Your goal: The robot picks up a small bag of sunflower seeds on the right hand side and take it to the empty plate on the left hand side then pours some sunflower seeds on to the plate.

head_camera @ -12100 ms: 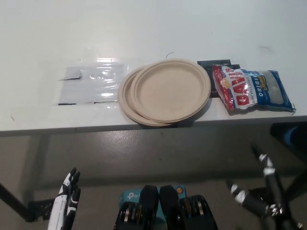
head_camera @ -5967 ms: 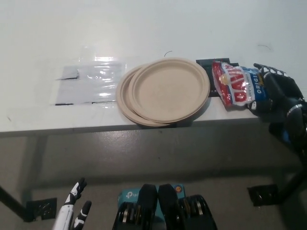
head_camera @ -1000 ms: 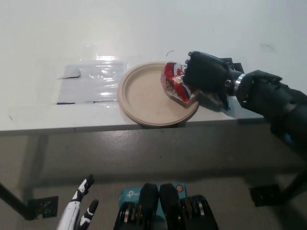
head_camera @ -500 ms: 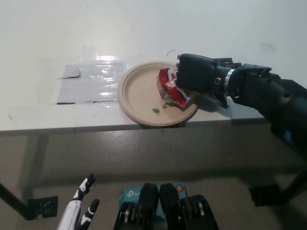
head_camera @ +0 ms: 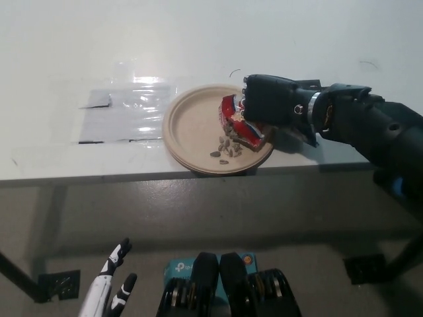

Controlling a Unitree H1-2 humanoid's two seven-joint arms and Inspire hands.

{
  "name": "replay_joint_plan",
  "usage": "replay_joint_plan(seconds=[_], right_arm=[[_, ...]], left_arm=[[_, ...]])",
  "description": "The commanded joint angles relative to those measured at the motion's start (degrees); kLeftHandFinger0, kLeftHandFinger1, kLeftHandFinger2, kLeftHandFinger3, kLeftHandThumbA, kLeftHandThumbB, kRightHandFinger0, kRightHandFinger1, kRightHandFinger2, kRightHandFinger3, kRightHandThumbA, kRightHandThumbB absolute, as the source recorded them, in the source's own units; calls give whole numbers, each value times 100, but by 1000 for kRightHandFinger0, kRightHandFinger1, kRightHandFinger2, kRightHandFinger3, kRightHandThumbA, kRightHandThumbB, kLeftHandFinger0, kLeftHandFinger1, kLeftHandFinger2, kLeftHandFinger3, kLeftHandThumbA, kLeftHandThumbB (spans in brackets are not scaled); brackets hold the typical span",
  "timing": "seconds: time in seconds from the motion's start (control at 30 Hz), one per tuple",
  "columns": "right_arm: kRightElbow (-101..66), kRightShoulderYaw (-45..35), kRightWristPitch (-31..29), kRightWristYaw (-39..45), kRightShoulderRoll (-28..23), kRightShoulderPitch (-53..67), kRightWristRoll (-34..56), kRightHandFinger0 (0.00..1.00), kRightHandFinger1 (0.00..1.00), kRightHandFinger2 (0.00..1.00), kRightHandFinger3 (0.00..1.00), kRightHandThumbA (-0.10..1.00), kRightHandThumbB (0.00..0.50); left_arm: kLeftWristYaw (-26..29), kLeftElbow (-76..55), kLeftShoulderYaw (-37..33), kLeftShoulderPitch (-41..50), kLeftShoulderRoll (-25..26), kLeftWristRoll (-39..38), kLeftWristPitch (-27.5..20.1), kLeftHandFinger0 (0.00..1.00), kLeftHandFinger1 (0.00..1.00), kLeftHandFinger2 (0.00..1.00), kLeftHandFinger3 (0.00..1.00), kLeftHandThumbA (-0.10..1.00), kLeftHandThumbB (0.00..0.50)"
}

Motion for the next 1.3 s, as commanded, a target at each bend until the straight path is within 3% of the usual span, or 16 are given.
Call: replay_joint_plan(seconds=[0.0, 0.07, 0.2, 0.27, 0.33, 0.37, 0.4, 0.47, 0.5, 0.6, 0.7, 0.8, 0.87, 1.13, 1.2, 1.27], right_arm=[[-56, -2, 70, 59, -220, -474, -170, 0, 0, 310, 3, 53, 404], [-115, -108, -71, 242, -252, -491, -61, 0, 0, 312, 16, 109, 465], [-115, -140, -51, 137, -294, -511, -75, 0, 0, 276, 22, 86, 431], [-115, -146, 75, 20, -327, -539, -125, 0, 0, 251, 90, -11, 410], [-97, -166, 33, 9, -395, -646, -125, 0, 0, 214, 166, -100, 438], [-89, -142, 30, 0, -409, -675, -158, 0, 0, 182, 174, -100, 441], [-65, -108, 47, -71, -426, -699, -203, 0, 0, 131, 197, 3, 468], [-30, -148, -50, -234, -433, -692, -145, 0, 0, 55, 181, 77, 473], [-120, -182, -28, -162, -468, -679, -131, 0, 0, 48, 205, 43, 456], [-155, -203, -91, -93, -497, -685, -101, 0, 0, 67, 146, -41, 412], [-101, -310, -31, -110, -469, -629, -20, 0, 0, 56, 179, -85, 423], [-12, -463, 84, -131, -428, -581, 89, 0, 0, 39, 192, -24, 444], [-2, -579, 264, -370, -429, -513, 96, 0, 0, 1, 136, 54, 444], [62, -972, 329, -176, -343, -341, 217, 0, 0, 28, 212, -87, 387], [107, -940, 274, -224, -285, -345, 157, 0, 0, 3, 121, -100, 354], [174, -757, 289, -421, -126, -287, -35, 0, 0, 13, 43, -23, 364]], left_arm=[[-30, -179, 16, -35, 109, -2, -266, 1000, 1000, 1000, 1000, 1000, 84], [-15, -140, 21, -47, 97, -12, -290, 1000, 1000, 1000, 1000, 1000, 90], [-52, -196, 20, -25, 82, -71, -259, 998, 1000, 1000, 1000, 1000, 89], [-41, -164, 19, -34, 86, -65, -293, 988, 1000, 1000, 1000, 1000, 91], [-56, -151, 21, -33, 81, -89, -274, 992, 1000, 1000, 1000, 1000, 95], [-59, -151, 20, -32, 81, -92, -269, 993, 1000, 1000, 1000, 1000, 96], [-63, -147, 16, -33, 83, -89, -270, 991, 1000, 1000, 1000, 1000, 108], [-46, -158, 16, -29, 91, -47, -269, 980, 1000, 1000, 1000, 1000, 103], [-41, -148, 17, -29, 97, -36, -277, 974, 1000, 1000, 1000, 1000, 107], [-28, -112, 1, -54, 39, -65, -278, 973, 1000, 1000, 1000, 1000, 105], [-9, -113, 5, -50, 32, -48, -272, 983, 1000, 1000, 1000, 1000, 112], [7, -107, 1, -58, 44, -12, -310, 984, 1000, 1000, 1000, 1000, 97], [19, -99, 7, -45, 37, -19, -331, 985, 1000, 1000, 1000, 1000, 105], [-17, -121, 8, -75, 93, -10, -355, 949, 1000, 1000, 1000, 1000, 102], [-9, -98, 20, -73, 103, -12, -364, 952, 1000, 1000, 1000, 1000, 96], [-3, -94, 15, -72, 101, 28, -337, 968, 1000, 1000, 1000, 1000, 96]])
